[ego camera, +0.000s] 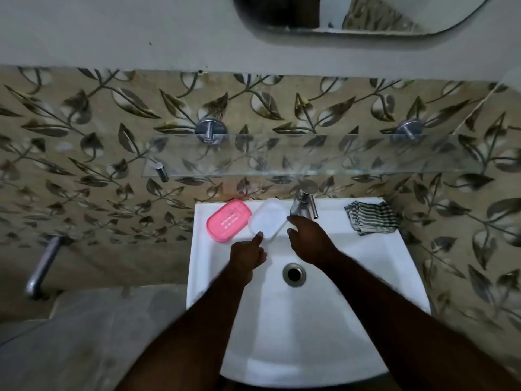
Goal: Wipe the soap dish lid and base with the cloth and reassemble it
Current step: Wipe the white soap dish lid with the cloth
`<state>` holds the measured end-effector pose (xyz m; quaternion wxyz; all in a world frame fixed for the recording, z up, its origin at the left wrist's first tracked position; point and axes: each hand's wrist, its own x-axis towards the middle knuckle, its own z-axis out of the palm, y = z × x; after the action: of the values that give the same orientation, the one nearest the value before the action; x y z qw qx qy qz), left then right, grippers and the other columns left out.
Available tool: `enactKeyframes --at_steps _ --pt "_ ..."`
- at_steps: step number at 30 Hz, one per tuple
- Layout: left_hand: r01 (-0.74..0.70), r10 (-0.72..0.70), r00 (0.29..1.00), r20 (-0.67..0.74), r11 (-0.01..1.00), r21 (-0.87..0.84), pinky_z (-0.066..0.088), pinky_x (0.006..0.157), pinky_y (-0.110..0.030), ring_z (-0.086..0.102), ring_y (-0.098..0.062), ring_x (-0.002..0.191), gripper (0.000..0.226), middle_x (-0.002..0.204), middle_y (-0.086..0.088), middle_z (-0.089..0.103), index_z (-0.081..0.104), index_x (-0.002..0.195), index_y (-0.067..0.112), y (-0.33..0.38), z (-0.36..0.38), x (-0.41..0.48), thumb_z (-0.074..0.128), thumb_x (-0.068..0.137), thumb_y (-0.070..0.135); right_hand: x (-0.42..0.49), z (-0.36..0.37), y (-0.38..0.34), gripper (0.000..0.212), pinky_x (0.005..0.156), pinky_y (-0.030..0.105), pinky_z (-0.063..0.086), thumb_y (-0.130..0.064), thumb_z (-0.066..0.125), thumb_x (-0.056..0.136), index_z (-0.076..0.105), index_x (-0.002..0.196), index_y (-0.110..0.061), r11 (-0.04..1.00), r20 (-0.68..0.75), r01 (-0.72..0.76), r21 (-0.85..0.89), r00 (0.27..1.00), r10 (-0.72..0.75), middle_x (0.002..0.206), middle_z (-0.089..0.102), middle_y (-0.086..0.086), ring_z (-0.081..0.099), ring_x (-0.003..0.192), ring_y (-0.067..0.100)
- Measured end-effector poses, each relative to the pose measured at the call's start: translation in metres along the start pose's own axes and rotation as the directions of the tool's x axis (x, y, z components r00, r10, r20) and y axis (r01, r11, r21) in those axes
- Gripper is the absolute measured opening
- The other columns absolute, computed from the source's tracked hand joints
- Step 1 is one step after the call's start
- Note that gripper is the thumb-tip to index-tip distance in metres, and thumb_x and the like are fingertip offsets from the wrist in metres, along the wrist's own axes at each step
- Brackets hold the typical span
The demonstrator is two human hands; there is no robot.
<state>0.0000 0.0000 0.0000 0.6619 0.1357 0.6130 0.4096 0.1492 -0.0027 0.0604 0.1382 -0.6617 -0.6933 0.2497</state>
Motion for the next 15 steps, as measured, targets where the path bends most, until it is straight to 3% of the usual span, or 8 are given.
enactKeyframes --at_steps 2,5,9,15 --pt "0.007 -0.007 1.000 0.005 1.000 -0.022 0.055 0.066 -0.030 0.056 -0.024 0.061 0.023 0.072 -0.017 0.057 0.059 0.082 -0.002 0.000 0.006 0.002 0.066 0.090 0.018 0.001 0.000 0.003 0.039 0.109 0.029 0.032 -0.013 0.050 0.098 0.050 0.137 -0.006 0.998 -0.016 -0.041 0.054 0.999 0.042 0.139 0.055 0.011 0.050 0.129 0.027" --pt "0.008 -0.005 1.000 0.025 0.993 -0.118 0.055 0.057 -0.026 0.059 -0.025 0.062 0.017 0.072 -0.017 0.058 0.060 0.083 -0.004 -0.002 0.013 0.003 0.062 0.091 0.010 0.001 0.001 0.008 0.036 0.102 0.045 0.045 -0.013 0.052 0.097 0.054 0.133 -0.009 0.985 -0.014 -0.080 0.150 0.996 0.083 0.130 0.061 0.012 0.060 0.115 0.030" --pt "-0.005 0.008 1.000 0.016 0.986 -0.167 0.057 0.055 -0.023 0.062 -0.027 0.067 0.016 0.076 -0.019 0.060 0.060 0.080 -0.005 0.001 0.012 0.001 0.062 0.091 0.007 0.004 0.000 0.011 0.035 0.093 0.047 0.052 -0.013 0.055 0.095 0.057 0.129 -0.007 0.979 -0.025 -0.067 0.191 0.997 0.074 0.125 0.064 0.013 0.066 0.104 0.031" --pt "-0.074 0.076 0.997 0.000 0.979 -0.191 0.060 0.068 -0.025 0.066 -0.027 0.077 0.013 0.085 -0.019 0.065 0.061 0.086 -0.003 -0.003 0.001 -0.015 0.061 0.092 0.009 0.005 -0.001 0.017 0.037 0.091 0.047 0.054 -0.014 0.052 0.096 0.055 0.132 -0.009 0.925 0.014 -0.122 0.359 0.992 0.125 0.126 0.063 0.012 0.066 0.105 0.028"
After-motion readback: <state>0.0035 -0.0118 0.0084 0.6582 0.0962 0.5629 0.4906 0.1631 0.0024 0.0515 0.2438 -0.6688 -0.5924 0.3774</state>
